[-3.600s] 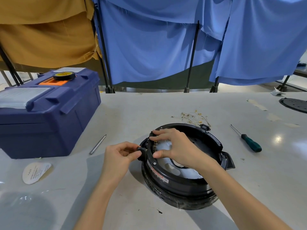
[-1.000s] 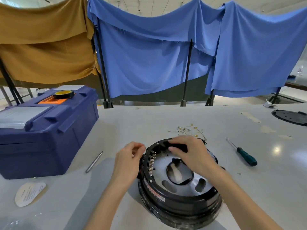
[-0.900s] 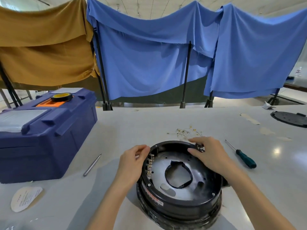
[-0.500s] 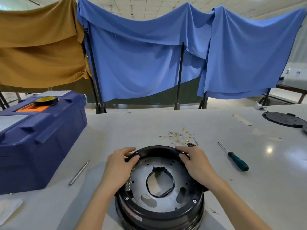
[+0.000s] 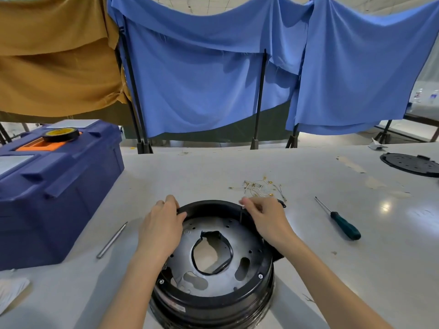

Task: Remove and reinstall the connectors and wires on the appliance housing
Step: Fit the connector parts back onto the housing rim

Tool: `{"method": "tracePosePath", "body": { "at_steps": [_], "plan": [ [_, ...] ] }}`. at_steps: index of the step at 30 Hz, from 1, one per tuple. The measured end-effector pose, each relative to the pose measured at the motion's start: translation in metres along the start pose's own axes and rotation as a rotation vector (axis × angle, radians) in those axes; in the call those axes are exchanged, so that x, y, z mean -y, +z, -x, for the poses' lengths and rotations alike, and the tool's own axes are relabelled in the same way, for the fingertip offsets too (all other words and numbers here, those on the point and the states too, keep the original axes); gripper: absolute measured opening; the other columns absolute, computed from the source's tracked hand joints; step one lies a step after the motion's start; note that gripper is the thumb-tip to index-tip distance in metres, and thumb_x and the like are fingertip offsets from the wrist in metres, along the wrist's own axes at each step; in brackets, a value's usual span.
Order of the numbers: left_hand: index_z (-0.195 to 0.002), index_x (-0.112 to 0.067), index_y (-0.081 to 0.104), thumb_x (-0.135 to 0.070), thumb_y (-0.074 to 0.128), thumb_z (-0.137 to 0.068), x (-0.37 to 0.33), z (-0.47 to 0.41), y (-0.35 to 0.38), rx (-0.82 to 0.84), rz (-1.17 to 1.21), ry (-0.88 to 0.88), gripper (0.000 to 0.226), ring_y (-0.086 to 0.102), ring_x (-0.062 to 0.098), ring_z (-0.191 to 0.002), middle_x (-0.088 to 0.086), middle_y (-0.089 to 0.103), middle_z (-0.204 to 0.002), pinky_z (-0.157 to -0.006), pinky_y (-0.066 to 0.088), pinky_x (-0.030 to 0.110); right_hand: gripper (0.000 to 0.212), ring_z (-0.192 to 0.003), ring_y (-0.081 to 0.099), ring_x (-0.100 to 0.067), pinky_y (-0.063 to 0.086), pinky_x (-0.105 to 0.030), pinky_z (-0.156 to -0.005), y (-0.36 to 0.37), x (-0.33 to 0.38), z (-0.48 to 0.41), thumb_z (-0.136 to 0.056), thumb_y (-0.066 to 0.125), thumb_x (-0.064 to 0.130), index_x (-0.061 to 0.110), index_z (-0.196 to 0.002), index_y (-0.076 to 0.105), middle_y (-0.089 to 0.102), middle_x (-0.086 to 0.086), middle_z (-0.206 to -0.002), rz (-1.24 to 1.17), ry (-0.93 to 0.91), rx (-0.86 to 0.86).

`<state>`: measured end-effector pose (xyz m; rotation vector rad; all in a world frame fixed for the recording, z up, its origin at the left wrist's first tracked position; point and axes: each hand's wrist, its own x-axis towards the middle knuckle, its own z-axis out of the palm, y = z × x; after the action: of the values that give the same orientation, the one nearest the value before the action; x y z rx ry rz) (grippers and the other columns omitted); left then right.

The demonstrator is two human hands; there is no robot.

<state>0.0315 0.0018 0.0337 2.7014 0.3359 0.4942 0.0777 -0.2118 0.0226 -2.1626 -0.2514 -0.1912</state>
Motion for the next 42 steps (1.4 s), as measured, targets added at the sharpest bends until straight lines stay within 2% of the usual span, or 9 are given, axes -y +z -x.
{"method": "tracePosePath", "body": {
  "at_steps": [3,8,13,15,19,24,30,38,42],
  "plan": [
    [-0.109,-0.017,0.05,-0.032,0.048,-0.098,0.003,0.001,0.0,-0.011,0.023,0.004,0.018,0.049,0.023,-0.086,0.005,0.057,-0.107,-0.064,0.032,0.032,0.022,-0.093,0.064,-0.019,0.047,-0.031,-0.087,-0.013,-0.019,-0.013,-0.097,0.056,0.019,0.005,-0.103,0.072,0.073,-0.007,-0.1,0.114,0.054,-0.119],
    [-0.108,-0.017,0.048,-0.03,0.044,-0.1,0.002,0.003,0.002,-0.014,-0.017,0.035,0.016,0.056,0.028,-0.092,0.003,0.057,-0.107,-0.065,0.036,0.033,0.035,-0.127,0.046,-0.031,0.032,-0.038,-0.105,-0.026,-0.054,-0.036,-0.09,0.059,0.011,0.01,-0.124,0.065,0.055,-0.01,-0.136,0.416,0.114,-0.138],
    [-0.108,-0.018,0.047,-0.031,0.042,-0.1,0.003,0.004,0.003,-0.03,-0.05,0.052,0.017,0.057,0.027,-0.09,0.002,0.056,-0.106,-0.064,0.036,0.032,0.017,-0.103,0.053,-0.033,0.025,-0.034,-0.077,-0.019,-0.07,-0.041,-0.09,0.051,0.012,0.01,-0.099,0.066,0.068,-0.009,-0.097,0.611,0.14,-0.142],
    [-0.108,-0.018,0.047,-0.031,0.042,-0.1,0.004,0.005,0.003,-0.033,-0.034,0.052,0.016,0.057,0.027,-0.09,0.002,0.056,-0.106,-0.065,0.036,0.032,0.02,-0.1,0.052,-0.032,0.027,-0.034,-0.079,-0.018,-0.073,-0.041,-0.091,0.052,0.014,0.009,-0.105,0.065,0.068,-0.01,-0.098,0.587,0.15,-0.176],
    [-0.11,-0.019,0.049,-0.034,0.043,-0.1,0.003,0.004,0.002,-0.024,-0.052,0.043,0.019,0.056,0.025,-0.091,0.002,0.057,-0.108,-0.066,0.036,0.031,0.036,-0.107,0.055,-0.03,0.038,-0.033,-0.086,-0.025,-0.066,-0.034,-0.089,0.062,0.016,0.007,-0.124,0.06,0.067,-0.011,-0.111,0.364,0.151,-0.231],
    [-0.102,-0.017,0.066,-0.034,0.058,-0.093,-0.011,0.005,-0.007,-0.223,0.289,0.169,0.021,0.06,0.014,-0.093,-0.004,0.065,-0.1,-0.083,0.044,0.029,0.032,-0.073,0.061,-0.009,0.048,-0.025,-0.074,-0.033,-0.028,-0.012,-0.079,0.078,0.018,0.014,-0.11,0.069,0.065,0.008,-0.082,0.061,-0.014,-0.264],
    [-0.083,-0.021,0.074,-0.046,0.066,-0.084,-0.06,0.015,-0.009,0.3,0.886,0.048,0.027,0.07,0.007,-0.065,-0.004,0.074,-0.071,-0.053,0.044,0.009,0.025,-0.071,0.065,-0.004,0.054,-0.018,-0.067,-0.018,0.021,0.018,-0.066,0.087,0.023,0.024,-0.085,0.072,0.069,0.01,-0.074,-0.2,-0.19,-0.174],
    [-0.09,-0.004,0.074,-0.027,0.073,-0.084,-0.076,0.02,-0.001,0.426,1.087,-0.216,0.024,0.066,0.008,-0.057,0.005,0.073,-0.067,-0.049,0.042,0.017,0.038,-0.065,0.065,-0.007,0.053,-0.018,-0.063,-0.018,0.023,0.025,-0.052,0.094,0.023,0.02,-0.081,0.07,0.069,0.003,-0.07,-0.231,-0.203,-0.071],
    [-0.091,-0.005,0.073,-0.028,0.073,-0.084,-0.071,0.02,-0.002,0.518,1.08,-0.232,0.023,0.07,0.013,-0.067,0.005,0.075,-0.076,-0.054,0.044,0.021,0.011,-0.067,0.068,-0.014,0.056,-0.023,-0.067,-0.026,0.01,0.017,-0.078,0.079,0.013,0.022,-0.077,0.074,0.073,0.003,-0.073,-0.39,-0.177,-0.089]
  ]
}}
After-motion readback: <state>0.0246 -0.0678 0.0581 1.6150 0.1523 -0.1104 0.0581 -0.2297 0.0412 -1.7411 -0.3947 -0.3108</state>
